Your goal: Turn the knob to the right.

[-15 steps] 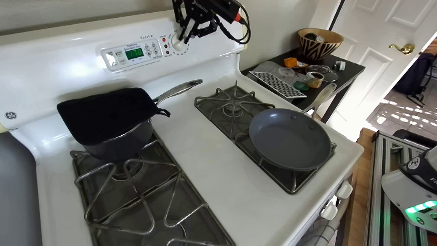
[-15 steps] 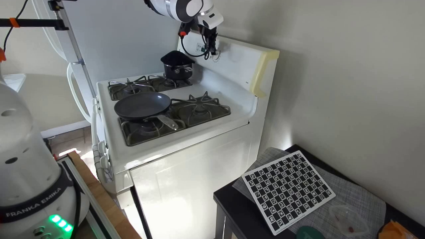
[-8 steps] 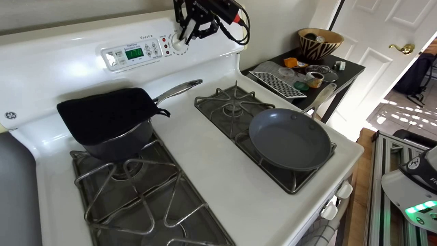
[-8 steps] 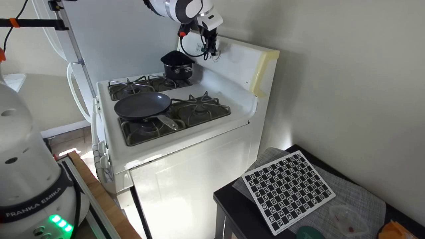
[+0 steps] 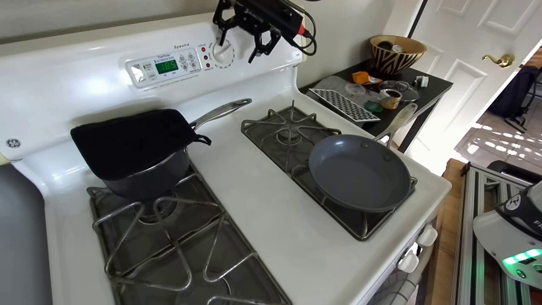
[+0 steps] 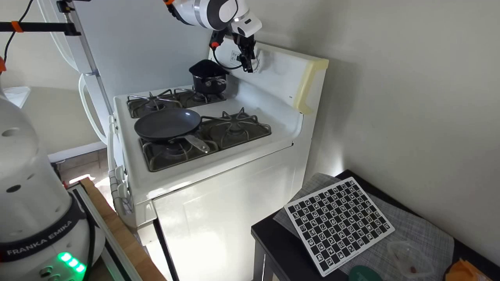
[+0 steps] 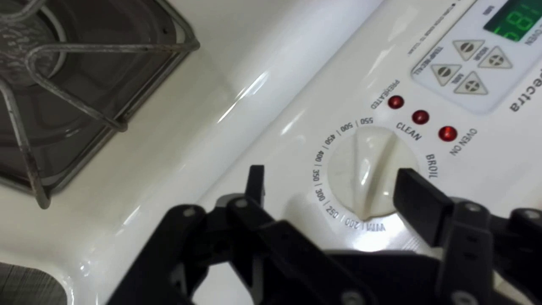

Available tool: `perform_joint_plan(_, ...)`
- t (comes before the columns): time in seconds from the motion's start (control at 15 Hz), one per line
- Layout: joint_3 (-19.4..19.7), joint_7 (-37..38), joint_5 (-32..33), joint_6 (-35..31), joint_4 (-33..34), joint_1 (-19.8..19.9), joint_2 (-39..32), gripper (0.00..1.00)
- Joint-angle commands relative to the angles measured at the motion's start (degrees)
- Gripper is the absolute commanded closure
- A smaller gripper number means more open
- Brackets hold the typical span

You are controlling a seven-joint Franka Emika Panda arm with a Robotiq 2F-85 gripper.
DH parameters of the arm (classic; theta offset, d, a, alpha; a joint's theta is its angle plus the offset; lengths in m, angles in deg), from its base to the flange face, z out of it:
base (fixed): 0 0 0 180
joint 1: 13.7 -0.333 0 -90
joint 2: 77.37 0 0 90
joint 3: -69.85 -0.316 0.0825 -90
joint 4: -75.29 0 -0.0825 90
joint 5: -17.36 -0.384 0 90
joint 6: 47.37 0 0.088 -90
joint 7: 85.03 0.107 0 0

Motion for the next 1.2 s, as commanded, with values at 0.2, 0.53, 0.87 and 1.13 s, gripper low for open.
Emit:
perform_joint_plan(0.2,3.5,3.1,18.3,3.6,0.3,-2.8,3.0,0.0)
perform_joint_plan(0.53,-0.8,-3.3,19.6,7.8,0.8,-1.8,5.1,0.0)
perform_joint_plan(0.87,-3.6,-7.8,23.4,13.7,2.1,-2.3,7.0,0.0)
perform_joint_plan(1.13,-5.1,-10.5,29.7,17.8,2.2,-2.3,8.6,0.0)
